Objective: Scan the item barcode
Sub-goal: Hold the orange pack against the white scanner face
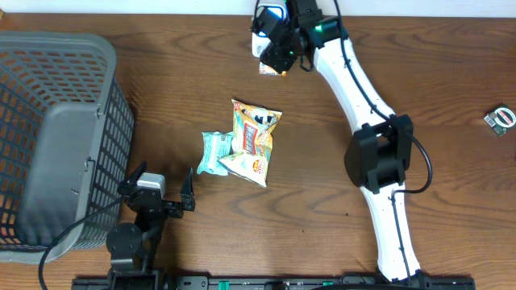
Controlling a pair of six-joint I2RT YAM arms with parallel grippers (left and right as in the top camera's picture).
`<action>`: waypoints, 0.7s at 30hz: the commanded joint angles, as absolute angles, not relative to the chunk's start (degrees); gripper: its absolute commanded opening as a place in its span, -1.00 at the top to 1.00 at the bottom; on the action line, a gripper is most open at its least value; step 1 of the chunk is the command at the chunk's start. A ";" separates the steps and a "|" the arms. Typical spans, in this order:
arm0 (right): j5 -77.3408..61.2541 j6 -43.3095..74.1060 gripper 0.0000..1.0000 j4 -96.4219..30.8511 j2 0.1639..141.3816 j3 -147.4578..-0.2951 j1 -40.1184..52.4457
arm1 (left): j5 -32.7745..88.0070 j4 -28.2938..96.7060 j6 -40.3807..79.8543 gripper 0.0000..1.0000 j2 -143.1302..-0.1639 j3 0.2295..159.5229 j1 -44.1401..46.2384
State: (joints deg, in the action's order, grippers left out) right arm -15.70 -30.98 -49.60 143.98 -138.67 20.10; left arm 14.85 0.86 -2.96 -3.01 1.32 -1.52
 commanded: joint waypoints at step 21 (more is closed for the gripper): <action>-30.04 3.01 0.12 -40.60 157.69 -139.26 15.38 | 15.35 2.52 -2.68 -0.96 -2.85 0.23 -1.80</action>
